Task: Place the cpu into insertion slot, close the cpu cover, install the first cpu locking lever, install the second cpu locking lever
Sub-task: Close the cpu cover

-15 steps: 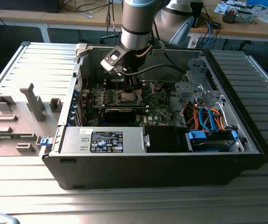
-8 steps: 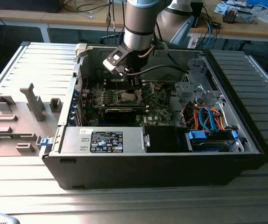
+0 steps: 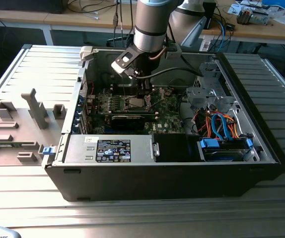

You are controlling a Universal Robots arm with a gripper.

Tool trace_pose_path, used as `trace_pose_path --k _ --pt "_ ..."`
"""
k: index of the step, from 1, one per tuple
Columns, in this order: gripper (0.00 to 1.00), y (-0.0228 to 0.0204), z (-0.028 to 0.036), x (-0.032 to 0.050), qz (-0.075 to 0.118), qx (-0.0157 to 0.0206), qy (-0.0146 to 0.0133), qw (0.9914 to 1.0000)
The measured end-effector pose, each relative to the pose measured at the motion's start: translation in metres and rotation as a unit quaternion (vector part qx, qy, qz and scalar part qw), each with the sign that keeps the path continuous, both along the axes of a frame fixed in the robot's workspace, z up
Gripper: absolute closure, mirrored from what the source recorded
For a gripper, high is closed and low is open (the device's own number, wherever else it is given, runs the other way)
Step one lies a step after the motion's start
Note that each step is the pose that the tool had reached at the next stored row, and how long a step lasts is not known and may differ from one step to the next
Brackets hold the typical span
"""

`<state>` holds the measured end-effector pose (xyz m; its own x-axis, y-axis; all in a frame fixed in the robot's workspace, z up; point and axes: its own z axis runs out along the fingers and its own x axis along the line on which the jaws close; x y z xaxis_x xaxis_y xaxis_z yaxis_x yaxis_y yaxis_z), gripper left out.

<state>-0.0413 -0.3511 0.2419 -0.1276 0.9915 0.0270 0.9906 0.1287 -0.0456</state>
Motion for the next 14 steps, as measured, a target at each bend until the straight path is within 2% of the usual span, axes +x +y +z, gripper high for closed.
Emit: trace_pose_path --k 14 --pt "0.89 -0.0003 0.0173 0.0059 -0.001 0.0 0.0 1.0"
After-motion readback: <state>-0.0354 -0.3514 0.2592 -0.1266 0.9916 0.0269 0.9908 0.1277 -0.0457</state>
